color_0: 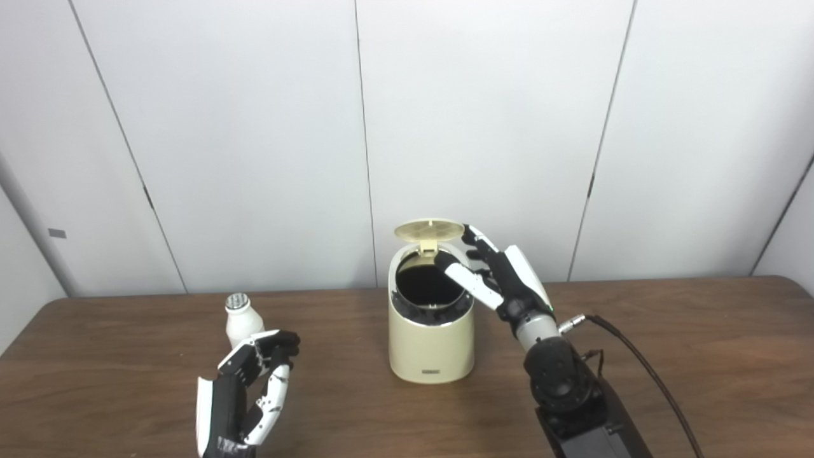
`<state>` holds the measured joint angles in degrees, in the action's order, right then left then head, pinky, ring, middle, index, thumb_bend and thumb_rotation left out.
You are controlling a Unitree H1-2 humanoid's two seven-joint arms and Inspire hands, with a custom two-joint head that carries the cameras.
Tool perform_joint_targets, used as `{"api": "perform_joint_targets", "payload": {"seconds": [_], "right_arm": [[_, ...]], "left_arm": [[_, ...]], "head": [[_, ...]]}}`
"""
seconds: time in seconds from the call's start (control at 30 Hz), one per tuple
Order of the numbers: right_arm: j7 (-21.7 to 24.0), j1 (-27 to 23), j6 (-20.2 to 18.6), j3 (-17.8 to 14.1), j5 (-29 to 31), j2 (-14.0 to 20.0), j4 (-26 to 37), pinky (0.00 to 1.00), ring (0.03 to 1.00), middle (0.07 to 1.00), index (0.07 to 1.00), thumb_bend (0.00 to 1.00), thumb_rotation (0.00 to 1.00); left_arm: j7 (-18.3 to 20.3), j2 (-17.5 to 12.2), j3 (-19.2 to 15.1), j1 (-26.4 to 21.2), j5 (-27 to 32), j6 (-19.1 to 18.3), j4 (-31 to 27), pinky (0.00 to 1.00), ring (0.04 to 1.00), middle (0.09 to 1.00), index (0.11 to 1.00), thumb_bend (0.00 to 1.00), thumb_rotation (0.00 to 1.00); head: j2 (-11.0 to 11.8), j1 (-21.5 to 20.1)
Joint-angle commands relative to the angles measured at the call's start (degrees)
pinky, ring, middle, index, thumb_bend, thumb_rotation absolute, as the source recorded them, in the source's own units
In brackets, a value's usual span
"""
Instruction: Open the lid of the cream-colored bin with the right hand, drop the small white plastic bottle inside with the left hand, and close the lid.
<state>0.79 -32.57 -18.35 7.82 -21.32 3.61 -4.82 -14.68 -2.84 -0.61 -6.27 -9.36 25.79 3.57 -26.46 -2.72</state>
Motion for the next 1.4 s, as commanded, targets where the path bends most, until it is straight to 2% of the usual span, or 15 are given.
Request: {"api": "perform_joint_targets", "payload": {"seconds": [0.0,0.1,0.2,0.27,0.57,0.7,0.73,0.77,0.83,0.87,0.9,0.97,1.03,1.2,1.37], "right_arm": [[1.6,-0.5,5.5,-1.8,5.3,0.0,2.6,0.83,0.914,0.930,0.917,0.81,0.91],[3.9,1.8,11.9,-4.3,14.0,-0.9,3.1,0.85,0.925,0.934,0.914,0.76,0.85],[5.5,3.7,15.6,-5.8,19.6,-1.5,4.4,0.84,0.914,0.914,0.899,0.90,0.88],[6.3,5.0,18.1,-6.5,22.5,-1.6,5.1,0.89,0.930,0.922,0.910,0.98,0.87],[4.5,12.7,24.0,-8.6,23.7,-0.6,11.3,0.90,0.916,0.910,0.901,1.00,0.81],[2.4,17.7,33.7,-11.2,22.2,0.3,8.7,0.87,0.892,0.896,0.875,1.00,0.76],[1.8,18.9,36.1,-11.8,21.4,0.6,7.7,0.88,0.890,0.895,0.873,0.95,0.77],[1.3,19.9,38.5,-12.3,21.0,0.9,6.8,0.88,0.888,0.893,0.871,0.85,0.79],[0.8,20.9,42.0,-12.8,20.6,1.2,5.3,0.89,0.893,0.896,0.869,0.58,0.83],[-0.2,21.7,43.2,-13.3,19.8,1.1,4.9,0.90,0.894,0.897,0.867,0.53,0.84],[-1.2,22.6,44.0,-13.7,19.2,0.9,4.7,0.88,0.888,0.887,0.855,0.36,0.82],[-2.5,23.9,45.0,-14.2,18.9,0.6,4.3,0.89,0.888,0.881,0.845,0.26,0.74],[-3.3,24.7,45.2,-14.3,19.3,0.4,3.9,0.87,0.880,0.874,0.836,0.22,0.63],[-8.6,26.8,45.3,-14.4,14.9,0.8,0.4,0.79,0.834,0.842,0.819,0.23,0.50],[-13.1,27.1,45.3,-12.6,10.9,1.4,-1.1,0.76,0.807,0.819,0.786,0.28,0.62]], "left_arm": [[0.0,-0.5,-0.1,-1.0,-0.3,1.0,-1.8,0.52,0.602,0.625,0.603,0.21,0.42],[0.2,-0.5,0.0,-1.0,0.1,1.0,-2.0,0.52,0.601,0.626,0.604,0.21,0.42],[0.2,-0.7,0.0,-0.9,0.1,1.0,-2.0,0.53,0.604,0.627,0.604,0.21,0.42],[0.4,-0.7,0.0,-0.9,0.2,1.0,-2.1,0.53,0.607,0.629,0.605,0.21,0.42],[0.5,-0.8,-0.4,-0.9,0.4,1.0,-2.2,0.52,0.599,0.623,0.599,0.20,0.41],[0.7,-1.1,-0.4,-1.0,0.3,1.0,-2.0,0.52,0.601,0.625,0.599,0.20,0.41],[0.8,-1.2,-0.4,-1.0,0.5,1.0,-2.0,0.52,0.603,0.626,0.600,0.20,0.41],[0.9,-1.2,-0.4,-0.9,0.5,1.1,-2.0,0.53,0.606,0.627,0.601,0.20,0.40],[0.9,-1.3,-0.5,-0.9,0.4,1.1,-1.9,0.53,0.606,0.626,0.601,0.20,0.40],[0.9,-1.3,-0.6,-0.9,0.3,1.1,-1.9,0.52,0.606,0.625,0.600,0.21,0.41],[0.9,-1.3,-0.7,-0.9,0.3,1.1,-1.9,0.53,0.605,0.625,0.601,0.21,0.42],[0.9,-1.3,-0.8,-0.9,0.2,1.1,-2.0,0.53,0.602,0.622,0.600,0.21,0.42],[0.9,-1.3,-0.9,-0.9,0.0,1.1,-2.0,0.52,0.599,0.620,0.600,0.21,0.42],[0.8,-1.7,-1.1,-1.0,0.2,1.1,-1.6,0.52,0.597,0.616,0.597,0.21,0.41],[0.9,-2.5,-0.8,-1.3,0.9,1.1,-1.2,0.53,0.603,0.622,0.600,0.20,0.41]], "head": [[-0.1,0.1],[-0.2,0.0],[-0.3,0.0],[-0.4,0.2],[-0.5,0.2],[-0.3,0.1],[-0.3,0.0],[-0.3,0.0],[-0.3,-0.1],[-0.3,-0.1],[-0.3,-0.1],[-0.3,-0.1],[-0.3,-0.1],[0.0,-0.2],[0.5,-0.4]]}}
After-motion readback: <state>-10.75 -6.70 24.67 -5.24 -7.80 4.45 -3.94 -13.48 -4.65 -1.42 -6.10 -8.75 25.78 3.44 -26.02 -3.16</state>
